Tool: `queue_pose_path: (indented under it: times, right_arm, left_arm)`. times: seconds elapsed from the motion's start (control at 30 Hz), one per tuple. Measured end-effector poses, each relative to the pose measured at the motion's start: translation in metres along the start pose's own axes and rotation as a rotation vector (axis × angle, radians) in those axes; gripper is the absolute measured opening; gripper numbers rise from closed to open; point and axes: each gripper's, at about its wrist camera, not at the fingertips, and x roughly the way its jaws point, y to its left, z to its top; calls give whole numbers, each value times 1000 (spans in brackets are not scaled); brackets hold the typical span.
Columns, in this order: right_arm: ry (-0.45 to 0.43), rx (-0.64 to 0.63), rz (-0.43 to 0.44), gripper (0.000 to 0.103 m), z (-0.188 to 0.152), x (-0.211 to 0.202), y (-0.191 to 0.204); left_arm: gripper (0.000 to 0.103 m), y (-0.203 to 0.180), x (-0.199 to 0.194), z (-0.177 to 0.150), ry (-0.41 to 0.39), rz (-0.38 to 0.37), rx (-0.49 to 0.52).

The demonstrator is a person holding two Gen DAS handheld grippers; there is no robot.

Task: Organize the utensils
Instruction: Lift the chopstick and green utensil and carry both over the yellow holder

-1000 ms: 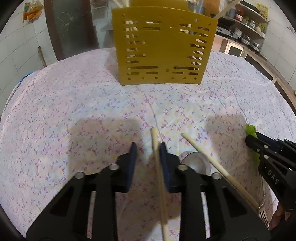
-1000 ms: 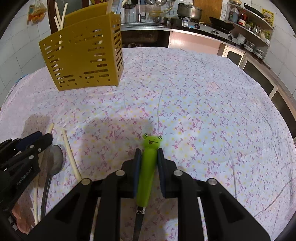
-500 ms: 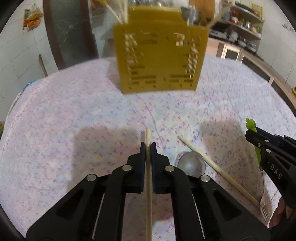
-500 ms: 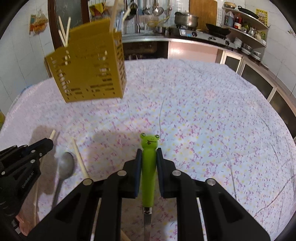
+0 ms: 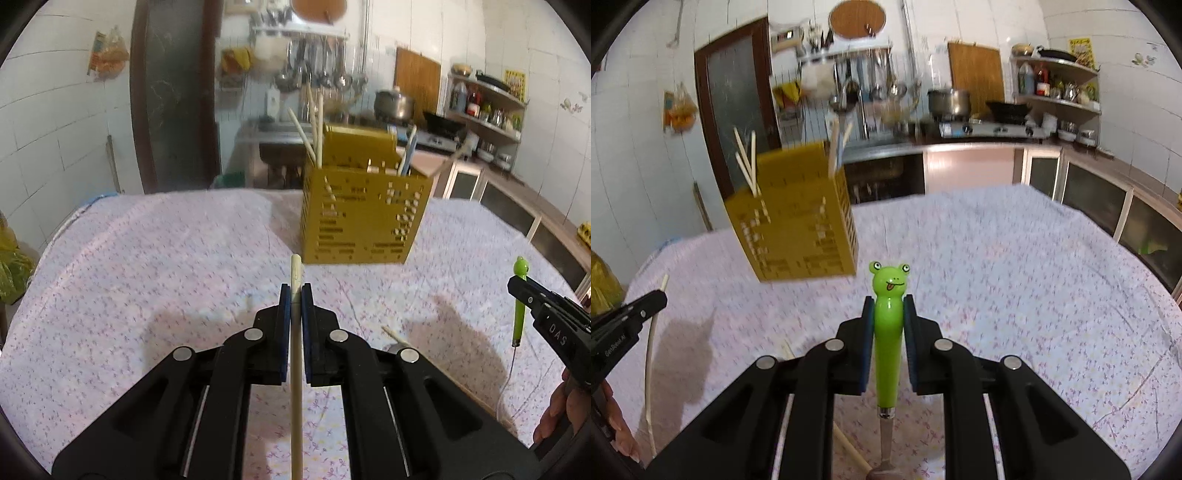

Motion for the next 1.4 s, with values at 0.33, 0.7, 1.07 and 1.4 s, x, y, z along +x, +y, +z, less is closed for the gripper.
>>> queue_pose_path:
  times: [0.33,0.7,1.07,1.4]
  right_arm:
    - [-156,-28,20,16,9,-37,16]
    - [-204,-24,25,16,3,-55,20]
    - [-241,11,25,16,18,-60,18]
    - [-274,11,43,16,63,-54,29]
  left_arm:
    - [4,23,-29,4,-97,-13,-44]
    - [4,29,-55,-4,-201,5,-16]
    - [4,23,-70,23,-294,-12,5]
    - [4,0,-67,86,-407,-30,36]
